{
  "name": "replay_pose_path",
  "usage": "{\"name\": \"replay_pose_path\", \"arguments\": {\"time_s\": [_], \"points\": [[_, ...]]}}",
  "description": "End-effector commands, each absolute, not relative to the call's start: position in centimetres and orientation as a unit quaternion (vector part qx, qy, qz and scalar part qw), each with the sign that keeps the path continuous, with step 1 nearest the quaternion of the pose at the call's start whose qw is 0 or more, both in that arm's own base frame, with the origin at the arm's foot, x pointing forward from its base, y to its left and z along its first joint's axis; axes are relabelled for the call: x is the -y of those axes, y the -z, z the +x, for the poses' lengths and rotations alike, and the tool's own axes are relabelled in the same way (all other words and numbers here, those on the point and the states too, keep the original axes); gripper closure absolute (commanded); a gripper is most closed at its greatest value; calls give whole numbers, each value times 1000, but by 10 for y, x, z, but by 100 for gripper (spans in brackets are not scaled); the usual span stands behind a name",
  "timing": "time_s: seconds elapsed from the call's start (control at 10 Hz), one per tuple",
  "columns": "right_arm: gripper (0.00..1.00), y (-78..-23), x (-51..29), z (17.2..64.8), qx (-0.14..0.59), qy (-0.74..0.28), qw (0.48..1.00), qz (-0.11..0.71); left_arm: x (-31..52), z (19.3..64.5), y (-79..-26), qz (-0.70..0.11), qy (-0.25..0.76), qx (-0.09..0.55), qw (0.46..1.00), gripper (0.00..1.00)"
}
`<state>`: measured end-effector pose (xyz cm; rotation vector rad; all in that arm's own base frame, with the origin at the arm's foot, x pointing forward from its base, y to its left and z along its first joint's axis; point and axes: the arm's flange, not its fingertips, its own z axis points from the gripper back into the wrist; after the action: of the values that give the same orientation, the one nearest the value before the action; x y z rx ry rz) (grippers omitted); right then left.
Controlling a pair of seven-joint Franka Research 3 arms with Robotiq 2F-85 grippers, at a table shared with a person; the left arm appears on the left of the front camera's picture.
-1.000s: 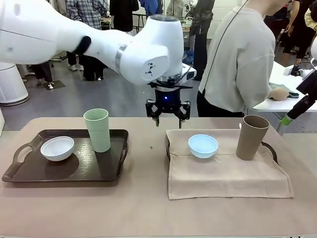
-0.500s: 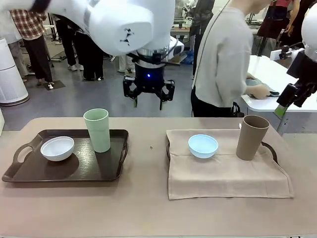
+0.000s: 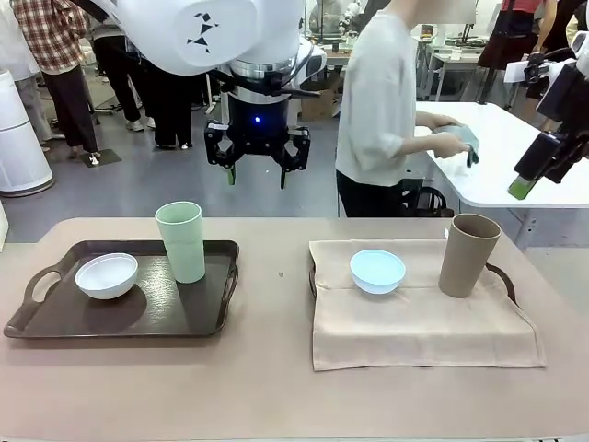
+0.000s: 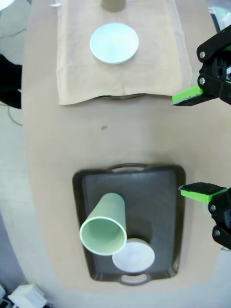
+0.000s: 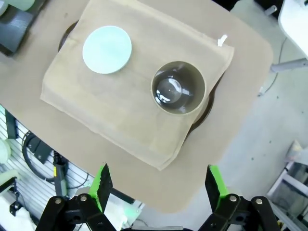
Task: Set up a tray with a mat and arrange the tableware.
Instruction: Place the Picnic Bowl and Reusable plastic cup back onto the Handle tray in front of the human's position, then pick up the Picnic Bowl and Reusable plastic cup from the Handle tray in front of the human's position and hold them in the air.
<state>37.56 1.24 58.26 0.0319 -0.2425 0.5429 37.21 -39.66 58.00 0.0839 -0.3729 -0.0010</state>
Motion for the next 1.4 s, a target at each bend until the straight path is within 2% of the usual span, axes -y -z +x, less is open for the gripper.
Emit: {"name": "replay_pose_path", "arguments": {"time_s": [0.0,1.3], "points": [[0,-574,-14,383,110,-265,958,8,401,377,-577,40,8,180,983,16],[0,-574,-14,383,110,-265,958,8,402,376,-576,42,3,181,983,16]]}}
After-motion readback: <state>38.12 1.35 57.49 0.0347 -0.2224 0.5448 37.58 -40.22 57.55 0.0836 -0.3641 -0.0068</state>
